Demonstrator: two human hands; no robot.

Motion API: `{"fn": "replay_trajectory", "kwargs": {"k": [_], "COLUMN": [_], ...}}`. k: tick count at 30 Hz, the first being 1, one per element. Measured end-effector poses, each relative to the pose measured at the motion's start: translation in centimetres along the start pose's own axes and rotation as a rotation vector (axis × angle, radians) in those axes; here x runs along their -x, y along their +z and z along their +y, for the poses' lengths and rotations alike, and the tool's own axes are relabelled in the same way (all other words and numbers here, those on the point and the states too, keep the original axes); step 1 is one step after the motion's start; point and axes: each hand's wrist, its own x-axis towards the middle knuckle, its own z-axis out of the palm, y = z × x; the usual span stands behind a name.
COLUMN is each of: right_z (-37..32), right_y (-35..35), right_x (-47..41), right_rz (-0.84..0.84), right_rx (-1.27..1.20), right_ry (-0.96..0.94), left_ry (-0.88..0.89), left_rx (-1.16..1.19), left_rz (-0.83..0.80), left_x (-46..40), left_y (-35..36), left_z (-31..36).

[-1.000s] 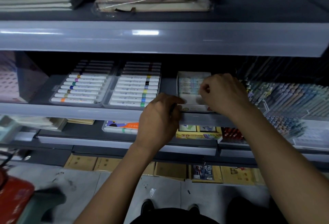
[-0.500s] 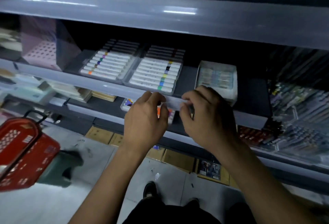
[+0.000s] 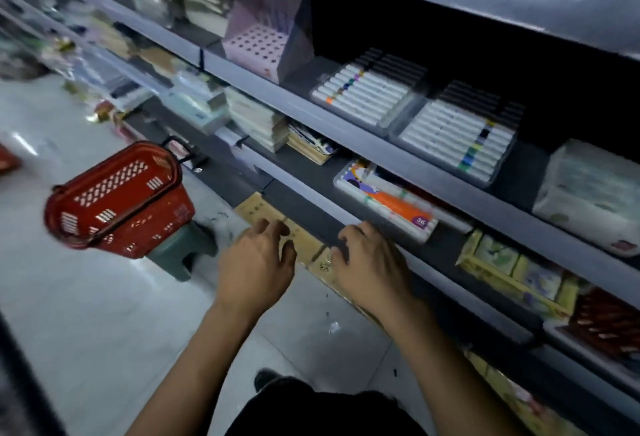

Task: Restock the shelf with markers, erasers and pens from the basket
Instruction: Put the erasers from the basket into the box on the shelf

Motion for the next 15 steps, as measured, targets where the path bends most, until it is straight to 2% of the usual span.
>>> {"fn": "replay_trajectory", "kwargs": {"k": [5,15], "right_z": [-7.3,-22.4], "right_y": [4.8,13.6], "right_x": [-3.6,-8.6], "right_rz": [-0.116,-0.336], "right_rx": [0.037,0.075], "right_ry": [-0.067,-0.318], "left_ry": [-0.155,-0.52], "left_rx": [0.0,0.031], "left_rz": [0.0,0.09], "left_x": [0.3,4.1], "left_y": [-2.5,-6.6], "left_z": [-9.6,-26.8]}}
